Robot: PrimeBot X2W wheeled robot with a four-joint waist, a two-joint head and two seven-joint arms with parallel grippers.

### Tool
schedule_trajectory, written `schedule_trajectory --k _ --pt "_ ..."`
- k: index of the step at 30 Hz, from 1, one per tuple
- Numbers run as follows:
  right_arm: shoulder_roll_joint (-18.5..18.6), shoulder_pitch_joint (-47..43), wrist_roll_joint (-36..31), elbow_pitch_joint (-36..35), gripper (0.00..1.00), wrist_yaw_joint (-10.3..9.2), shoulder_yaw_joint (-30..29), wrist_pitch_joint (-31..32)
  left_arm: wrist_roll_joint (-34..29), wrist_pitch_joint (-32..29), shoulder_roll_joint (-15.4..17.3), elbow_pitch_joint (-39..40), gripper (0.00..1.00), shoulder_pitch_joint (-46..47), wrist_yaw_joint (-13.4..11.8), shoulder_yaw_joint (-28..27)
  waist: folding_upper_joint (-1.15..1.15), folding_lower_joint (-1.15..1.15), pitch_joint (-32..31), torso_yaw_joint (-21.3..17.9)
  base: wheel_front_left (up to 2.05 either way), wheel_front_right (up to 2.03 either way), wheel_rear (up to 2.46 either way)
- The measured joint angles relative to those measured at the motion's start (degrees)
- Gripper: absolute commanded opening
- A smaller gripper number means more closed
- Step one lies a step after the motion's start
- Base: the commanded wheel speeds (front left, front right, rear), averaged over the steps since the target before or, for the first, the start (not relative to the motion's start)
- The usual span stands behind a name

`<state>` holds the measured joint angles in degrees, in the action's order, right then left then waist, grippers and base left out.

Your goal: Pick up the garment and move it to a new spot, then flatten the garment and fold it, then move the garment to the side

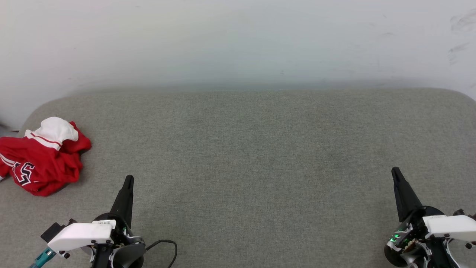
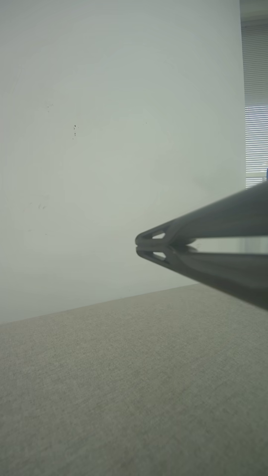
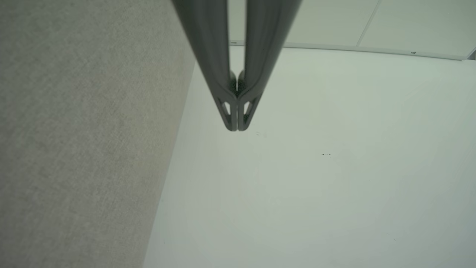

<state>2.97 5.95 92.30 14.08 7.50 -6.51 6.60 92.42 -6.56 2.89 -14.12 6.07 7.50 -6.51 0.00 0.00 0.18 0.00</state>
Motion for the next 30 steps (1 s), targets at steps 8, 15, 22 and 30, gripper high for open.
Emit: schedule_trajectory --k 8,15,22,30 --pt "0.0 0.0 0.0 0.0 0.00 0.00 0.0 0.0 0.0 0.0 0.0 0.0 0.00 0.0 0.0 0.0 0.00 0.00 0.0 0.0 0.00 0.00 0.00" --pt "0.0 0.0 0.0 0.0 0.00 0.00 0.0 0.0 0.0 0.0 0.0 0.0 0.00 0.0 0.0 0.0 0.00 0.00 0.0 0.0 0.00 0.00 0.00" --pt "0.0 -0.2 0.0 0.4 1.00 0.00 0.0 0.0 0.0 0.0 0.0 -0.4 1.00 -0.2 0.0 0.1 0.00 0.00 0.0 0.0 0.00 0.00 0.00" --pt "-0.1 -2.7 -0.7 2.5 1.00 -0.01 0.2 -1.1 -0.4 1.3 -0.3 -1.8 1.00 -2.6 0.0 0.5 0.00 0.00 0.0 0.0 0.00 0.00 0.00"
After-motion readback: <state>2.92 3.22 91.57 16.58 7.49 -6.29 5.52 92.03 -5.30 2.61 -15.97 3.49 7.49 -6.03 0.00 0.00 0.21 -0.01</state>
